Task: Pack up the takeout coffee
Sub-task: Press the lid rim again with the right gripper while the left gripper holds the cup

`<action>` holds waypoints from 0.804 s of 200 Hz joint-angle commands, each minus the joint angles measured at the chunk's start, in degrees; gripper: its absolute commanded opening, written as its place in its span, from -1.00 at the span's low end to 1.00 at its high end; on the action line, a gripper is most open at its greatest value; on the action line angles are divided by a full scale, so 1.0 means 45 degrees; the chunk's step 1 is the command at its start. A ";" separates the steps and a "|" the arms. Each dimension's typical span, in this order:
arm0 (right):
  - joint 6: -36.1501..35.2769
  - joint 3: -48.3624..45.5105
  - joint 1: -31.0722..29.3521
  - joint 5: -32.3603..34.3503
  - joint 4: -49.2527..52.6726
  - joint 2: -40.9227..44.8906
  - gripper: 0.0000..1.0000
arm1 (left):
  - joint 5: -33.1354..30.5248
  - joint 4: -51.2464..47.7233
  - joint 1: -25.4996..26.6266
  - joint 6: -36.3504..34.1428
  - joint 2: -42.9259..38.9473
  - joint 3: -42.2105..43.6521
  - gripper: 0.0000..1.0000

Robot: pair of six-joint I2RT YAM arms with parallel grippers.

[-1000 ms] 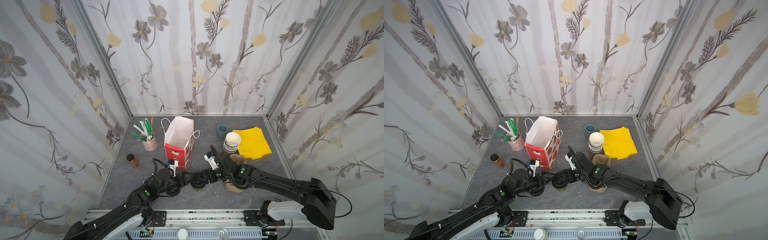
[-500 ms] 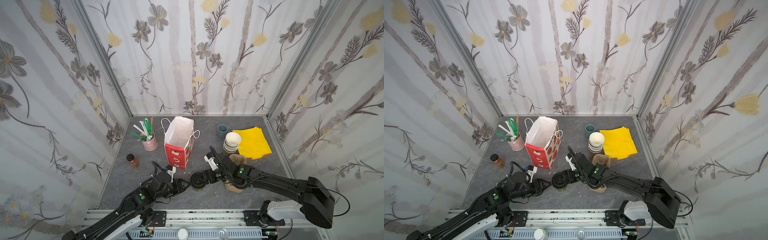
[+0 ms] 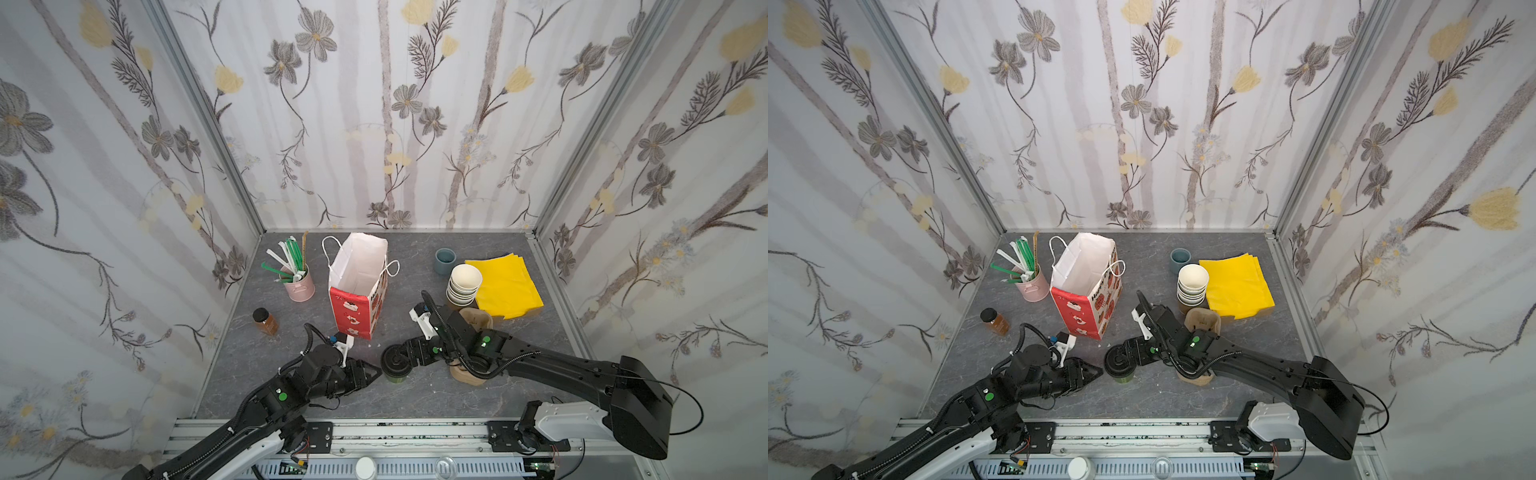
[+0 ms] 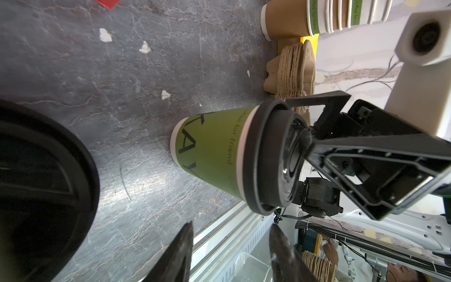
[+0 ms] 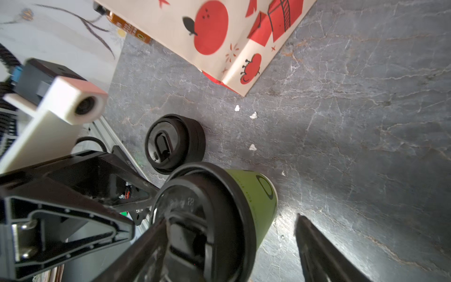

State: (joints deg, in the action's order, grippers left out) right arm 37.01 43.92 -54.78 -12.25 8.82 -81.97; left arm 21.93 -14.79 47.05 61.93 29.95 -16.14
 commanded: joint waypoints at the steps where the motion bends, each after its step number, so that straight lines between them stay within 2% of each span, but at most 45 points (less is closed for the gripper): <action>1: 0.0176 0.0025 -0.0001 -0.0095 -0.0264 0.0209 0.63 | 0.0456 0.0256 0.0008 0.0124 0.0013 -0.0124 -0.04; 68: 0.0306 -0.0073 -0.0013 -0.0227 -0.0319 -0.0218 0.58 | 0.0899 0.1425 0.0013 0.0357 0.0331 -0.0046 -0.09; 161: 0.0373 -0.0073 -0.0052 -0.0403 -0.0446 -0.0474 0.55 | 0.1615 0.2591 0.0052 -0.0002 0.1852 -0.0065 -0.20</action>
State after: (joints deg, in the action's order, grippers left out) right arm 38.13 43.68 -54.78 -13.28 8.73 -83.64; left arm 27.83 -6.44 47.16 62.85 37.36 -16.14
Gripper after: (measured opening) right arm 0.774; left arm 0.401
